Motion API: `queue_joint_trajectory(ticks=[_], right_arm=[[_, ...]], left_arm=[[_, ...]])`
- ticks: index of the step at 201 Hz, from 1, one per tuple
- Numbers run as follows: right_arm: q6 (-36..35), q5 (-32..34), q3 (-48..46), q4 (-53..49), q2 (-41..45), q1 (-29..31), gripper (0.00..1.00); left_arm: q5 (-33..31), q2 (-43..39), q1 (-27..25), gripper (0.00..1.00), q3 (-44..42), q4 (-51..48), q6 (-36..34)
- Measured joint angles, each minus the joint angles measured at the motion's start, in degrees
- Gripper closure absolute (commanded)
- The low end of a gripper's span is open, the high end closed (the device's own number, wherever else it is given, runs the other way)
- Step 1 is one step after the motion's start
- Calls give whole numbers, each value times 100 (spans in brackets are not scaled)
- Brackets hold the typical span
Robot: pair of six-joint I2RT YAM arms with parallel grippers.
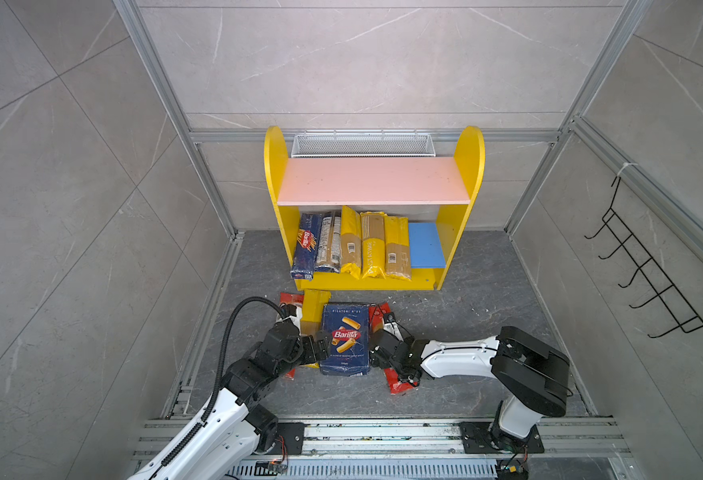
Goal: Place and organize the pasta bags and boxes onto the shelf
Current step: 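Close the right gripper on the red spaghetti bag's end, then lift the red spaghetti bag upright with the right gripper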
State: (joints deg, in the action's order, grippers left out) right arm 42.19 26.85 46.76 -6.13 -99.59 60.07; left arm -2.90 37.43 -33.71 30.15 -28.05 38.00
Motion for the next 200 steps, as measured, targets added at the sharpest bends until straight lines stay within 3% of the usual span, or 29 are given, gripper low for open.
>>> queue_joint_trajectory(ticks=[55,104,143,200], right_arm=[[197,63,-321,483,122,-50,45],[522,-334,-741,785,549,-118,63],[671,-909,-931,544,975,-118,72],[763,-2013,-1351,247,1797,-529,76]], left_arm=[[0,0,0,0,0,-7,0],[0,4,0,0,0,-9,0],[0,4,0,0,0,-15,0],[-2,13,0,0,44,-35,0]])
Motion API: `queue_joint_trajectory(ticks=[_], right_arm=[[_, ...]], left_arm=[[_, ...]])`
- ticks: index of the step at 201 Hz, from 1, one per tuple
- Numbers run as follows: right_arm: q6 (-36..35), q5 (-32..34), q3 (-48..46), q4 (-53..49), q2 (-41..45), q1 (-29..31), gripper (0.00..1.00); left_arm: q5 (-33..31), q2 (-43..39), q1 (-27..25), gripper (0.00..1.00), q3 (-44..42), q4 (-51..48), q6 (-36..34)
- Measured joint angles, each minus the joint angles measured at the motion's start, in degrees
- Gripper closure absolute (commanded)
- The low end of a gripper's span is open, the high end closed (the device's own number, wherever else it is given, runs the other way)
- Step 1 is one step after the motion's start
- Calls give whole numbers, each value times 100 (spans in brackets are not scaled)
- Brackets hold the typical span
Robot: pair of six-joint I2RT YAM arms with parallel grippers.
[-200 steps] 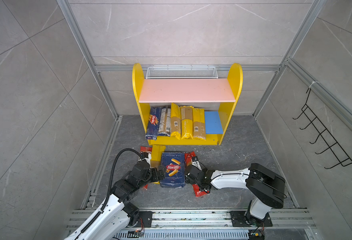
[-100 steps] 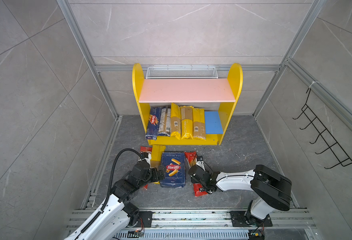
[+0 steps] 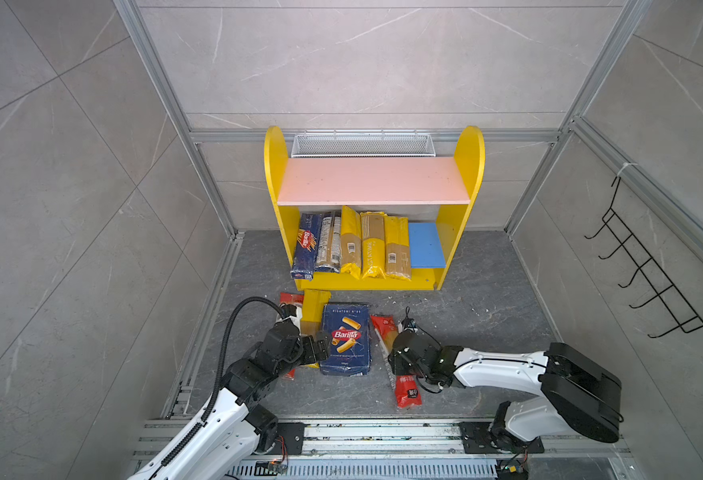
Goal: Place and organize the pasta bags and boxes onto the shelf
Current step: 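Lift the red spaghetti bag upright with the right gripper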
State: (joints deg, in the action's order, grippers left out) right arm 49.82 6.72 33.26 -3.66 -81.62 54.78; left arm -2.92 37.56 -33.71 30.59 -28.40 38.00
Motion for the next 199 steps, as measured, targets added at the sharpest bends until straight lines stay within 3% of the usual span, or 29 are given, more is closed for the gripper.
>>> queue_joint_trajectory(ticks=[51,199], right_arm=[[42,-901,-350,-42,643,-704,78],[-13,-2632,-138,-1040,1698,-1873,81]], left_arm=[[0,254,0,0,345,9,-4],[-144,1349,0,0,1338,20,-199]])
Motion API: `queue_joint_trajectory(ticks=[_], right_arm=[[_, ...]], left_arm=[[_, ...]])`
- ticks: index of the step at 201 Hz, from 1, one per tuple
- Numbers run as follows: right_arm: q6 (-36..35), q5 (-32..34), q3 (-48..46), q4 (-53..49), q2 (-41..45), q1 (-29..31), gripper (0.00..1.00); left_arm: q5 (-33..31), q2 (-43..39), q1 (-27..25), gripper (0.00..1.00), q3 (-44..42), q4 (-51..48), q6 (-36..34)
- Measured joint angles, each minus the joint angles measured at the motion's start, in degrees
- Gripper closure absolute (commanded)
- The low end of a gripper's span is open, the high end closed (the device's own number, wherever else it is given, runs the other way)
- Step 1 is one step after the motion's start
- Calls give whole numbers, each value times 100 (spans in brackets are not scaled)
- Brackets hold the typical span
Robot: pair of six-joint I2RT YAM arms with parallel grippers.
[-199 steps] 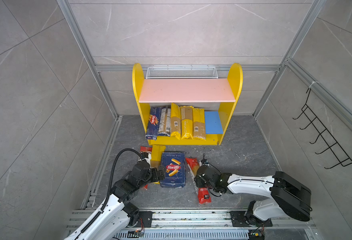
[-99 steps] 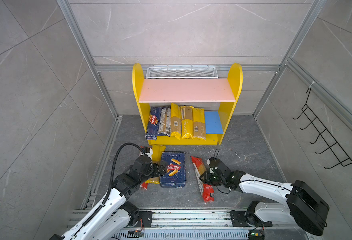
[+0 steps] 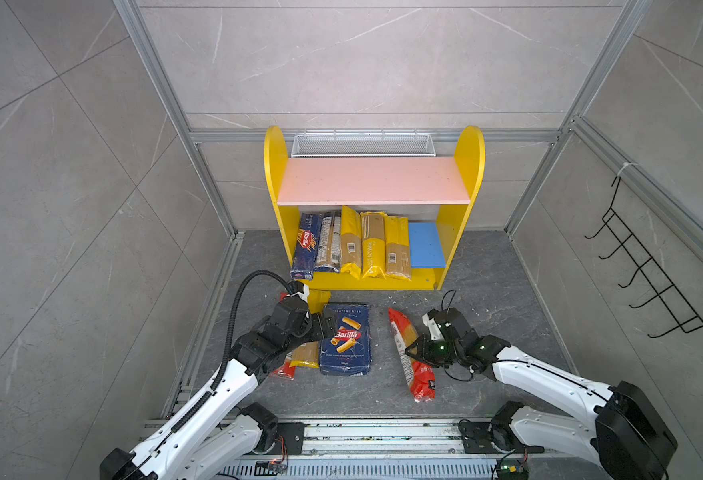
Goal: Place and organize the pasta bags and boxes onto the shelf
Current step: 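Lift the red spaghetti bag upright with the right gripper, then carry the red spaghetti bag to the shelf beside the yellow bags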
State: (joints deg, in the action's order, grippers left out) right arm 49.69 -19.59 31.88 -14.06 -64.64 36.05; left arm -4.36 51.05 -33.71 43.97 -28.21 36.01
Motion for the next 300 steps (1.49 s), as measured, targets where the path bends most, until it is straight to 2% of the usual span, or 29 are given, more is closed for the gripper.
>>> queue_joint_trajectory(ticks=[91,148,213,300], right_arm=[[-518,-297,1117,-1650,1010,-503,80],[-691,-437,1766,-2026,942,-824,80],[-1078,-632,2944,-2208,-44,-1416,80],[-1602,-704,4238,-1655,-1978,-2205,80]], left_arm=[[-50,258,0,0,459,26,-160],[-57,518,0,0,518,155,-293],[-33,737,0,0,835,299,-501],[22,1001,0,0,861,450,-660]])
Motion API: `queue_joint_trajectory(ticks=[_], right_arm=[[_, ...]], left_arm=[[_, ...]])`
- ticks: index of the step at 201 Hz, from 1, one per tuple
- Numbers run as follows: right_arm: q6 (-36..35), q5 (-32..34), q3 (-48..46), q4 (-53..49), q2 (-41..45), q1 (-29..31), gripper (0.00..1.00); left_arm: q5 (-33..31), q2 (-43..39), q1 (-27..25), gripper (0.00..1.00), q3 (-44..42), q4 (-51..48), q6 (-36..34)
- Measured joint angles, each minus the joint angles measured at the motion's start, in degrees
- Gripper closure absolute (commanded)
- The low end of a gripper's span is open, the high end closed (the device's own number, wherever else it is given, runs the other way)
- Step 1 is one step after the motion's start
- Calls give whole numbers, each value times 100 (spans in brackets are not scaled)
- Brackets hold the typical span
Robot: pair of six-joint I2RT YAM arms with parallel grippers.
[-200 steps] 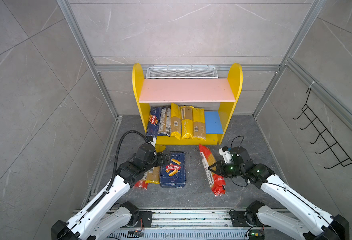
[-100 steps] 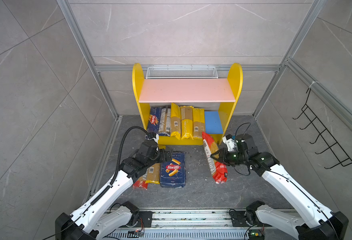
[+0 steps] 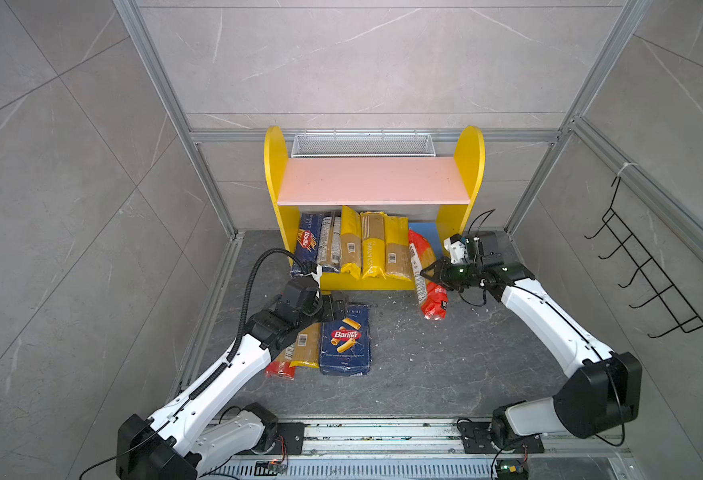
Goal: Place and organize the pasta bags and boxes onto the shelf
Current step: 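Carry the red spaghetti bag to the shelf beside the yellow bags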
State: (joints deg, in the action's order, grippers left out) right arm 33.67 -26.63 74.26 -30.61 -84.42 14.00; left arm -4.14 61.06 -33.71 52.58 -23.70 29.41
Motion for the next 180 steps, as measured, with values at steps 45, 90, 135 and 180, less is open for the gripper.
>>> queue_joint_trajectory(ticks=[45,90,135,180], right_arm=[[-269,-4,809,-48,-734,-125,80],[-629,83,1349,131,-1327,-168,80],[-809,323,1416,221,-1554,-184,80],[-981,616,1609,170,-1832,-162,80]], left_arm=[[-2,26,0,0,13,20,-52],[-9,83,0,0,13,26,-98],[-9,146,2,0,13,61,-127],[-9,160,2,0,13,116,-142]])
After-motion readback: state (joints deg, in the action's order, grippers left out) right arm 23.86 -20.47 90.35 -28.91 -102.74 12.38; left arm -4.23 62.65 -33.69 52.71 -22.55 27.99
